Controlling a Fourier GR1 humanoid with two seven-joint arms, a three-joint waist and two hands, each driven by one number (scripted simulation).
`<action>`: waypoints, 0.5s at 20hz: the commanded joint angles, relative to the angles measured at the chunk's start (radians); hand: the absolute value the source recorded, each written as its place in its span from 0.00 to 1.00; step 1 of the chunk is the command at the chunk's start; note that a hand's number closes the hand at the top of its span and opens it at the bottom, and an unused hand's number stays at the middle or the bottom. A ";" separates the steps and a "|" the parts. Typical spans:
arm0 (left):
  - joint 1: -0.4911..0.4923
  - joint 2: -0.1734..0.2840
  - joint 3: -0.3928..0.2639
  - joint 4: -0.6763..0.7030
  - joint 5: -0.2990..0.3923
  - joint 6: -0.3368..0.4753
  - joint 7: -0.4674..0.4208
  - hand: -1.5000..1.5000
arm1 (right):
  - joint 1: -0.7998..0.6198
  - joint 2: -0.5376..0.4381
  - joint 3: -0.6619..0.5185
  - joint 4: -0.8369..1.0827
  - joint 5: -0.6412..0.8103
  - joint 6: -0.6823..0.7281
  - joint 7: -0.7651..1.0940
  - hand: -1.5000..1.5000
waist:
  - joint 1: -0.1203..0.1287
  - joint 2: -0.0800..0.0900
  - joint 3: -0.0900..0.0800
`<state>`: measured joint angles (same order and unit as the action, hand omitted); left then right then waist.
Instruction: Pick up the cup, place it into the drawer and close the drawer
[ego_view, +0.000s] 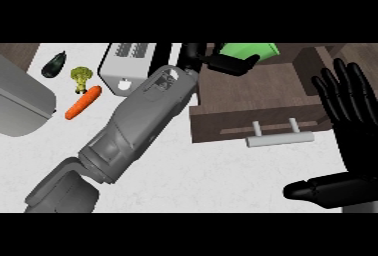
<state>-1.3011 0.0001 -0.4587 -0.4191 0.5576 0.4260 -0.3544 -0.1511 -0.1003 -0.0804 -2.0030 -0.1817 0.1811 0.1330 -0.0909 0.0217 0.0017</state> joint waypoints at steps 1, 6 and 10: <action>-0.047 0.000 -0.084 0.027 0.016 0.047 0.061 1.00 | 0.018 -0.003 0.004 0.004 -0.007 0.026 -0.031 0.00 | -0.025 0.002 0.001; -0.025 0.000 -0.130 0.053 0.025 0.044 0.025 0.00 | -0.002 -0.006 -0.007 0.025 -0.033 0.032 -0.025 0.00 | -0.023 0.007 0.000; -0.004 0.000 -0.142 -0.023 0.090 0.067 0.020 0.00 | 0.017 0.001 -0.019 -0.010 -0.080 0.033 -0.004 0.00 | -0.029 0.001 0.000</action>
<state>-1.3262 0.0002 -0.5709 -0.3911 0.6043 0.4744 -0.3305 -0.1589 -0.1014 -0.0886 -2.0014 -0.2213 0.2004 0.1249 -0.1119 0.0259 0.0017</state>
